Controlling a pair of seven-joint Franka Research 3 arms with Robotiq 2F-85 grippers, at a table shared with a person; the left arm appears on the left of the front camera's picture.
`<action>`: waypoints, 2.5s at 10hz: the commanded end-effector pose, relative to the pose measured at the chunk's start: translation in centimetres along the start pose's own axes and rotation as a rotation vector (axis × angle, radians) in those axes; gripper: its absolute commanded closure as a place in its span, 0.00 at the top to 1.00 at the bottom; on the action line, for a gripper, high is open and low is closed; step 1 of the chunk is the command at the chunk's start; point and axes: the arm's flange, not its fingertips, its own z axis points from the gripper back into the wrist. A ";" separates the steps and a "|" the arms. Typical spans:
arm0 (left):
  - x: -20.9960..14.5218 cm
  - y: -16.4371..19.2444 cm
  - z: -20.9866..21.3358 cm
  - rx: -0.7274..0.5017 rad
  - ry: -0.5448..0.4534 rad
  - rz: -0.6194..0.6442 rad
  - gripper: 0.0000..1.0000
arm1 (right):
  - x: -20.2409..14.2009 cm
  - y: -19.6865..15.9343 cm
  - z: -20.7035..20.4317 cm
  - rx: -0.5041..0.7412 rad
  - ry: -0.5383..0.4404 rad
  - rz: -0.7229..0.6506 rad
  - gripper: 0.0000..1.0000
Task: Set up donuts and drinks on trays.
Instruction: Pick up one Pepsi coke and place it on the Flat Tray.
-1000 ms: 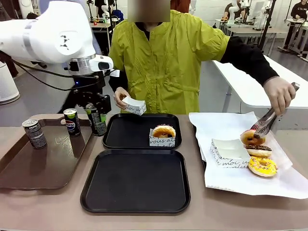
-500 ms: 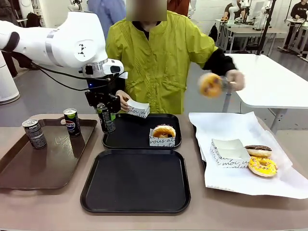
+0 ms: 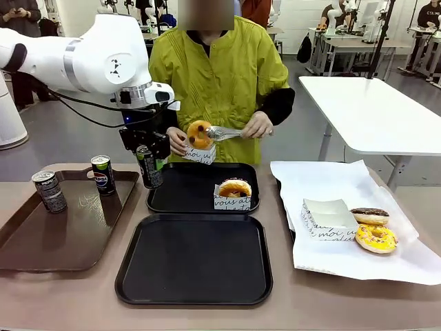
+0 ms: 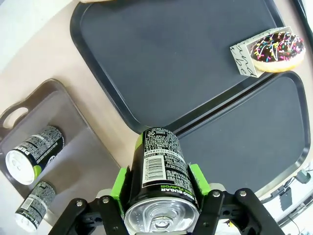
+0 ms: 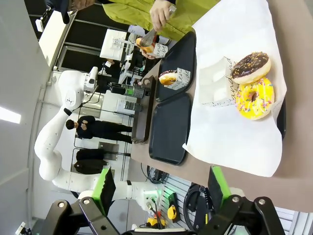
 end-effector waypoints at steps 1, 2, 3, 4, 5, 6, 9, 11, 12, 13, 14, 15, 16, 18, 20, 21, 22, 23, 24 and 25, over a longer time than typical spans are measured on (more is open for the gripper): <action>0.3 -0.3 -0.3 -0.002 -0.011 0.000 0.59 | 0.1 -0.1 0.0 0.018 -0.008 0.014 1.00; 0.3 -0.3 -0.3 -0.002 -0.011 0.000 0.59 | 0.1 -0.1 0.0 0.018 -0.008 0.014 1.00; 0.1 -0.2 -0.4 -0.002 0.005 -0.003 0.59 | 0.1 -0.1 0.0 0.018 -0.008 0.014 1.00; -2.2 0.5 -0.7 0.038 0.085 0.025 0.59 | 0.1 -0.1 0.0 0.018 -0.008 0.014 1.00; -7.3 1.4 1.7 0.035 0.082 -0.038 0.59 | 0.1 -0.1 0.0 0.018 -0.008 0.014 1.00; -12.2 2.3 4.1 0.032 0.048 -0.085 0.59 | 0.1 -0.1 0.0 0.018 -0.008 0.014 1.00; -22.6 4.8 7.6 0.040 -0.054 -0.079 0.59 | 0.1 -0.1 0.0 0.018 -0.008 0.014 1.00; -22.3 5.2 7.1 0.054 -0.063 -0.007 0.59 | 0.1 -0.1 0.0 0.018 -0.008 0.014 1.00; -22.9 5.1 7.8 0.038 -0.028 -0.059 0.59 | 0.1 -0.1 0.0 0.018 -0.008 0.014 1.00; -22.9 5.1 7.8 0.038 -0.028 -0.059 0.59 | 0.1 -0.1 0.0 0.018 -0.008 0.014 1.00; -22.9 5.1 7.8 0.038 -0.028 -0.059 0.59 | 0.1 -0.1 0.0 0.018 -0.008 0.014 1.00; -22.9 5.1 7.8 0.038 -0.028 -0.059 0.59 | 0.1 -0.1 0.0 0.018 -0.008 0.014 1.00; -22.9 5.1 7.8 0.038 -0.028 -0.059 0.59 | 0.1 -0.1 0.0 0.018 -0.008 0.014 1.00; -22.9 5.1 7.8 0.038 -0.028 -0.059 0.59 | 0.1 -0.1 0.0 0.018 -0.008 0.014 1.00; -20.8 4.4 7.0 0.024 -0.027 -0.086 0.59 | 0.1 -0.1 0.0 0.018 -0.008 0.014 1.00; -18.0 3.9 7.1 0.020 -0.045 -0.057 0.59 | 0.1 -0.1 0.0 0.018 -0.008 0.014 1.00; -15.2 3.3 7.0 0.002 -0.054 -0.047 0.59 | 0.1 -0.1 0.0 0.018 -0.008 0.014 1.00; -12.3 2.6 6.5 0.014 -0.040 -0.061 0.59 | 0.1 -0.1 0.0 0.018 -0.008 0.014 1.00; -9.4 2.1 5.9 0.036 -0.055 -0.037 0.59 | 0.1 -0.1 0.0 0.018 -0.008 0.014 1.00; -6.5 1.6 5.1 0.037 -0.075 -0.031 0.59 | 0.1 -0.1 0.0 0.018 -0.008 0.014 1.00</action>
